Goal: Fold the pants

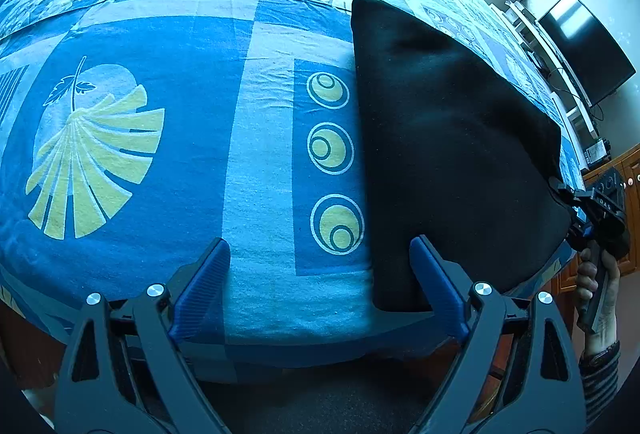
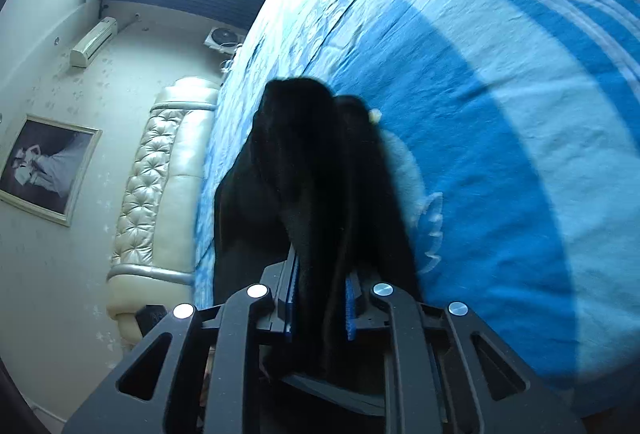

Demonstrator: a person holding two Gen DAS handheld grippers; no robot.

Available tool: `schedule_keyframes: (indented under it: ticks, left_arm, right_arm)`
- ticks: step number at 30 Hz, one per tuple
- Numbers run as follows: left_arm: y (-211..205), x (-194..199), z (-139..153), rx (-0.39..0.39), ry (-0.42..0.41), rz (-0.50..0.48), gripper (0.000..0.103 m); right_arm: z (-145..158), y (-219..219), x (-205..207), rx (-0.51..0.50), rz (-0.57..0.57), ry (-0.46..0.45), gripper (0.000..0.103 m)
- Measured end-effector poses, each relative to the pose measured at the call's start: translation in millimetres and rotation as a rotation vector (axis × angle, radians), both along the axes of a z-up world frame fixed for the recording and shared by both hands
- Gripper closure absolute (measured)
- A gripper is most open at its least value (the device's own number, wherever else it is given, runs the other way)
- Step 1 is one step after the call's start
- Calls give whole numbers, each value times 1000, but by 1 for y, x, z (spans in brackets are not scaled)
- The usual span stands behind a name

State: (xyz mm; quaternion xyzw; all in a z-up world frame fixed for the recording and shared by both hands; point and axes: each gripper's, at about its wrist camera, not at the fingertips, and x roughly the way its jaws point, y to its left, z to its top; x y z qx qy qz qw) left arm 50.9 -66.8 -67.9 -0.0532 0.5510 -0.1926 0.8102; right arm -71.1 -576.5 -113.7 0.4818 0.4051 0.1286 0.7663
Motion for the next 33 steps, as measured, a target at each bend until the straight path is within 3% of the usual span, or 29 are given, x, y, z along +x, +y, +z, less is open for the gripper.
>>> schedule_keyframes:
  ticks: [5,6,7,8,13,20,28,33]
  left_arm:
    - [3,2,-1,5,-10,-6,12]
    - [6,2,-1,5,-11,-2,12]
    - [11,2,-1,-1,-9,4,12]
    - [15,1,-1,-12,-6,8,12]
    - [36,-3,-4,-145,35,3,12]
    - [19,-2,-10,-268,108,-70,12]
    - [-5,14,-20,-415,199,-77,12]
    - [-24,15,-28,-420,212,-98,12]
  right_arm:
    - [6,-14,-15,-29,-62,19,77]
    - [8,-16,-18,-55,-82,36,72]
    - [9,-20,-25,-111,-115,81,48]
    - [10,-23,-31,-104,-139,82,47]
    - [1,-22,-49,134,-148,15,30]
    - [-15,-3,-40,224,-73,31,26]
    - [-14,-4,-39,242,-63,20,20]
    - [-14,-6,-39,235,-56,29,20]
